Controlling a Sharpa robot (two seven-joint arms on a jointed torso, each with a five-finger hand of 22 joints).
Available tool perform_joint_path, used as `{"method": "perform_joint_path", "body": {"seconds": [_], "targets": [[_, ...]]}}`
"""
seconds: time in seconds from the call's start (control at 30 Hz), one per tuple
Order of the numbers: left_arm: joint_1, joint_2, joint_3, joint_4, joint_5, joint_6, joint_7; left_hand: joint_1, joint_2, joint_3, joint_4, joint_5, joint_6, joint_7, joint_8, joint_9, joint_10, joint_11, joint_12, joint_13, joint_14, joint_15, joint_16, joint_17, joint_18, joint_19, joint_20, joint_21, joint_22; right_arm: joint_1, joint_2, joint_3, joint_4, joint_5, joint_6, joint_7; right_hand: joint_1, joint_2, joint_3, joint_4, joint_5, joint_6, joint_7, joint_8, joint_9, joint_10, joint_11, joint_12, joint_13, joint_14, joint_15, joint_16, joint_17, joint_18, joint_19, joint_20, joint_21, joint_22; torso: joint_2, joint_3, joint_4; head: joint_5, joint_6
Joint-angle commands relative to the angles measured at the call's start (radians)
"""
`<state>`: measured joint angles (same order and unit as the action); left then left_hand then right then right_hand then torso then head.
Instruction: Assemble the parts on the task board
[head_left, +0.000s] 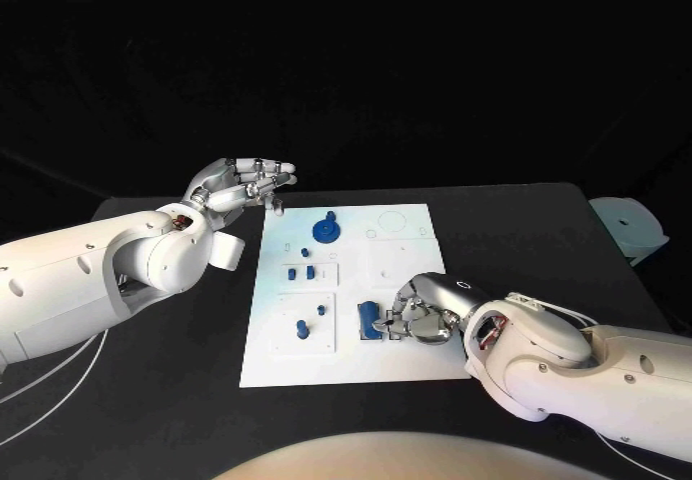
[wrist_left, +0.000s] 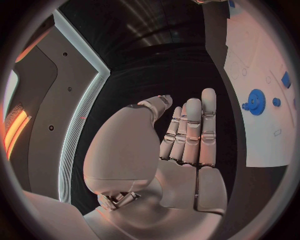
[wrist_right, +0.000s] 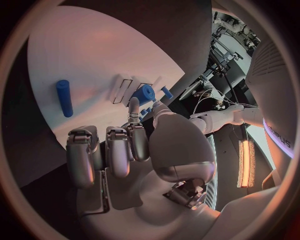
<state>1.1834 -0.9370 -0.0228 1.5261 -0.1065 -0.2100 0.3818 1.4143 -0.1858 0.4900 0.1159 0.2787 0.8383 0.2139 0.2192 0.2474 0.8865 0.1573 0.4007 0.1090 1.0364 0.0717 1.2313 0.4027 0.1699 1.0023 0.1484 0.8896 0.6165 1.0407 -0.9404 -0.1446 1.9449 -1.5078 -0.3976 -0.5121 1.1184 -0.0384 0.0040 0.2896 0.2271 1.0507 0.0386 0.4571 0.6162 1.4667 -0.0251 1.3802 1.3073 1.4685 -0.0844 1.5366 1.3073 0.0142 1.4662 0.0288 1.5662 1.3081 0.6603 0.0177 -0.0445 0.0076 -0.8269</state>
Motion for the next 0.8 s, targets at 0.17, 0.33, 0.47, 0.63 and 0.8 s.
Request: {"method": "perform_joint_path", "body": {"seconds": [0.17, 0.33, 0.47, 0.63, 0.8], "targets": [[0.001, 0.004, 0.001, 0.001, 0.004, 0.014, 0.006, -0.010, 0.002, 0.005, 0.001, 0.003, -0.007, 0.007, 0.007, -0.001, -0.007, -0.003, 0.004, 0.002, -0.006, 0.001, 0.005, -0.001, 0.015, 0.000, 0.009, -0.007, -0.001, -0.001, 0.000, 0.000, -0.005, 0.010, 0.022, 0.029, 0.014, 0.002, -0.004, -0.001, 0.004, -0.007, 0.002, 0.003, -0.002, 0.033, -0.005, 0.005, 0.156, 0.087, -0.006, 0.005, 0.185, -0.014, 0.105, -0.008, 0.005, 0.263, 0.000, 0.0000, 0.0031, -0.004, 0.004], [0.001, 0.007, 0.000, 0.001, 0.004, 0.014, 0.004, -0.011, 0.002, 0.005, 0.001, 0.003, -0.008, 0.007, 0.008, -0.002, -0.009, -0.003, 0.007, 0.002, -0.007, 0.001, 0.006, -0.002, 0.015, 0.000, 0.009, -0.008, -0.002, -0.001, 0.011, 0.000, -0.022, 0.013, 0.030, 0.029, 0.018, 0.006, -0.003, 0.000, 0.005, -0.007, 0.002, 0.003, -0.002, 0.034, -0.005, 0.007, 0.157, 0.087, -0.006, 0.006, 0.187, -0.014, 0.105, -0.008, 0.005, 0.263, 0.001, -0.0010, 0.0034, -0.004, 0.004], [0.001, 0.008, 0.000, 0.002, 0.004, 0.014, 0.004, -0.011, 0.002, 0.005, 0.001, 0.003, -0.008, 0.007, 0.008, -0.002, -0.009, -0.003, 0.007, 0.002, -0.007, 0.001, 0.006, -0.002, 0.015, 0.000, 0.009, -0.008, -0.002, -0.002, 0.029, 0.000, -0.042, 0.019, 0.040, 0.031, 0.019, 0.008, -0.003, 0.001, 0.005, -0.006, 0.002, 0.003, -0.002, 0.034, -0.005, 0.008, 0.158, 0.087, -0.006, 0.006, 0.187, -0.014, 0.105, -0.008, 0.005, 0.263, 0.003, -0.0004, 0.0024, -0.002, 0.002], [0.001, 0.007, 0.000, 0.002, 0.004, 0.013, 0.003, -0.011, 0.002, 0.005, 0.001, 0.003, -0.008, 0.007, 0.008, -0.002, -0.009, -0.003, 0.007, 0.002, -0.007, 0.001, 0.006, -0.002, 0.015, 0.000, 0.009, -0.008, -0.002, -0.004, 0.053, 0.000, -0.060, 0.026, 0.053, 0.032, 0.033, 0.013, 0.000, -0.001, 0.005, -0.007, 0.001, 0.002, -0.004, 0.034, -0.005, 0.007, 0.158, 0.087, -0.006, 0.005, 0.185, -0.014, 0.105, -0.008, 0.005, 0.263, 0.002, -0.0008, 0.0030, -0.001, 0.000], [0.001, 0.007, 0.000, 0.002, 0.004, 0.013, 0.003, -0.011, 0.002, 0.005, 0.001, 0.003, -0.008, 0.007, 0.008, -0.002, -0.009, -0.003, 0.007, 0.002, -0.007, 0.001, 0.006, -0.002, 0.015, 0.000, 0.009, -0.008, -0.002, -0.007, 0.068, -0.001, -0.068, 0.031, 0.058, 0.031, 0.065, 0.017, 0.005, -0.003, 0.001, -0.008, 0.001, 0.000, -0.008, 0.035, -0.006, 0.008, 0.159, 0.087, -0.006, 0.005, 0.185, -0.014, 0.105, -0.008, 0.005, 0.263, 0.002, -0.0011, 0.0027, -0.001, -0.001]]}}
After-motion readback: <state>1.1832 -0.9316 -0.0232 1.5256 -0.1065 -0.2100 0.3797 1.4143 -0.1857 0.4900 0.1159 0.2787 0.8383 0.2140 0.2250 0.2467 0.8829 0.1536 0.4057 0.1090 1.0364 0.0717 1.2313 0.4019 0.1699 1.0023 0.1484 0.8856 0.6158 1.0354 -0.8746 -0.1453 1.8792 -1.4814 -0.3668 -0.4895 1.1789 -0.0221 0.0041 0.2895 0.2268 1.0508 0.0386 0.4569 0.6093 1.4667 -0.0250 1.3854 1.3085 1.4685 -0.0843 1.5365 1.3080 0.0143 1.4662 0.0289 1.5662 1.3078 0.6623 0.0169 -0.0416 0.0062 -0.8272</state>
